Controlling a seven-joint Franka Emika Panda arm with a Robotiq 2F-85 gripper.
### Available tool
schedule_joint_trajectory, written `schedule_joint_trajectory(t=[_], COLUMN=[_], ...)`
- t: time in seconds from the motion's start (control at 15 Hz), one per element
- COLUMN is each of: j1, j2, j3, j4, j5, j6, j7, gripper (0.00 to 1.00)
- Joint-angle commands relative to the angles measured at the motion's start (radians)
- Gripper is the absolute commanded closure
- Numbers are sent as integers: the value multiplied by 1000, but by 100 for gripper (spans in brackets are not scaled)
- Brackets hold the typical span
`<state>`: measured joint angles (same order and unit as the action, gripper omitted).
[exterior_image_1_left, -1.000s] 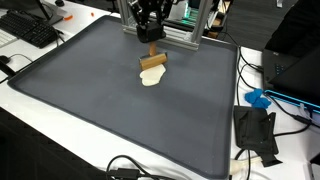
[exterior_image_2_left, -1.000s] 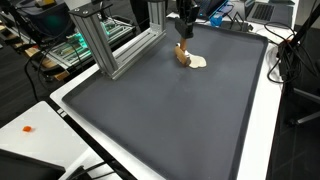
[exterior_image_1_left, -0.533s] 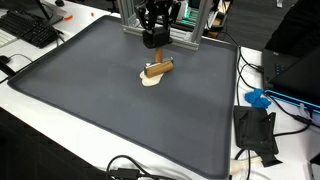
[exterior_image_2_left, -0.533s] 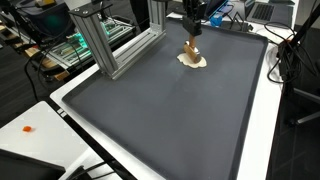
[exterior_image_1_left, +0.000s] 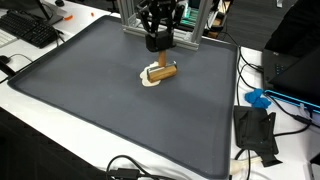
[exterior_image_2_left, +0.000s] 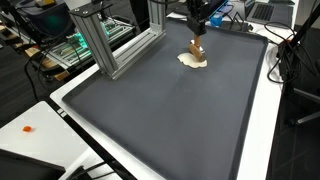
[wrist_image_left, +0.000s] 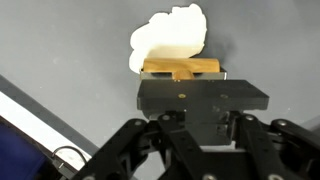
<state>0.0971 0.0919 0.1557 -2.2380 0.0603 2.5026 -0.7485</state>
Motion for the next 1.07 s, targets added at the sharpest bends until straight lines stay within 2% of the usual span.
schedule_joint_trajectory(t=[0.0,0.33,0.8,1.0], j1=[0,-14,-26,-24], j2=[29,-13,-62,-66], j3=[3,-21,-52,-60], j4=[-18,-30,-31,-36], j5=[27,-22,-49,-22], j6=[37,-46,-228,-226], j7=[14,65,82,154], gripper=[78,78,78,78])
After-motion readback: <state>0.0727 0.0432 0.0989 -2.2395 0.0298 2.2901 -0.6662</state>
